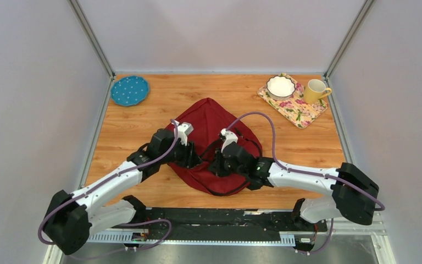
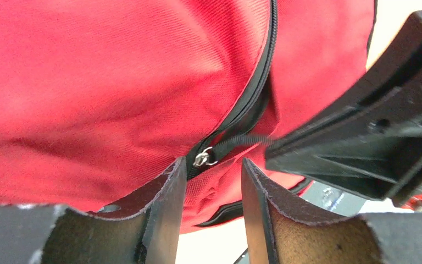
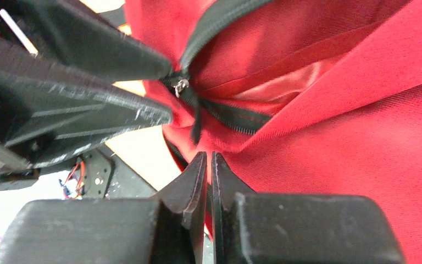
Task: Pack the student bag
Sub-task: Place the personal item in the student bag, then zip the student bag at the center of the board.
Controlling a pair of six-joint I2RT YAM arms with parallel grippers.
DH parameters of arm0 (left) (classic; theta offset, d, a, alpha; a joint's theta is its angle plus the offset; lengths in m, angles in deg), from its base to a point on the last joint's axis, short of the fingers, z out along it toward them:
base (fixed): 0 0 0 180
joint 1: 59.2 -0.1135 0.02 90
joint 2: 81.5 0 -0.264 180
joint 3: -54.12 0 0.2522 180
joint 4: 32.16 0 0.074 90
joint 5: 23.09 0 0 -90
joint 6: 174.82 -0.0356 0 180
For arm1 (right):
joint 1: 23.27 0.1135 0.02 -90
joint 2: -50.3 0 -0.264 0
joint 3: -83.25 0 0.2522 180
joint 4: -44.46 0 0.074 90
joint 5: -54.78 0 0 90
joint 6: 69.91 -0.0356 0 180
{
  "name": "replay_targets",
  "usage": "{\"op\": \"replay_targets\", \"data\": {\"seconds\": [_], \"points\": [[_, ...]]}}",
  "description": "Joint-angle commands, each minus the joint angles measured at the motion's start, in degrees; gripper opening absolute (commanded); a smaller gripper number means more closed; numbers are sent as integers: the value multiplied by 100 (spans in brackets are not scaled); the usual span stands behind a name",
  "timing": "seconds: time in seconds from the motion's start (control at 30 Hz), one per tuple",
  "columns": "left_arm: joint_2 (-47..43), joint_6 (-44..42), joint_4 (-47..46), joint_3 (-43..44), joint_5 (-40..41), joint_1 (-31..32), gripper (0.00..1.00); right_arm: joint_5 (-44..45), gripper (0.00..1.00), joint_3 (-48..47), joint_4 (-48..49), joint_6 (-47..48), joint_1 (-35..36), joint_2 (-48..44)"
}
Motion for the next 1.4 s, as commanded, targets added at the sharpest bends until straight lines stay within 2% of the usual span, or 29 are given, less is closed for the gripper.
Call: {"op": "replay_targets", "data": {"seconds": [0.0, 0.07, 0.23, 0.33, 0.4, 0.47, 0.6, 0.67, 0.77, 0.93, 1.07, 1.23, 1.37], "points": [[-831, 178, 190, -172, 1198, 13, 50, -217, 10, -503, -131, 344, 121, -200], [-1365, 301, 287, -269, 1838, 5, 52, -305, 9, -670, -211, 344, 130, 10], [-2359, 381, 655, -506, 2851, 5, 61, -516, 9, -1021, -70, 476, 279, 477], [-2668, 381, 902, -629, 3064, 5, 64, -525, 12, -1224, -61, 695, 341, 583], [-2739, 407, 955, -726, 3029, 5, 64, -394, 14, -1181, -44, 731, 341, 260], [-2783, 390, 929, -796, 2828, 5, 64, 200, 22, -1067, -236, 853, 341, -83], [-2757, 240, 499, -902, 2213, 5, 64, 1283, 54, -926, -729, 977, 201, -1084], [-2634, 188, 139, -885, 1906, 5, 65, 1487, 55, -900, -983, 951, -97, -1297], [-2301, 82, -309, -666, 1501, 5, 65, 1259, 55, -934, -1413, 732, -783, -1456], [-1231, -401, -512, 151, 957, 5, 69, 311, 59, -926, -1591, 283, -1635, -1430], [-447, -656, -548, 898, 727, 5, 70, -40, 59, -1101, -1714, -103, -1645, -1106], [256, -823, -557, 1409, 367, -4, 70, -279, 59, -1304, -1907, -516, -1576, -657], [617, -920, -566, 1655, 225, -4, 70, -226, 59, -1217, -1593, -736, -1487, -463]]}}
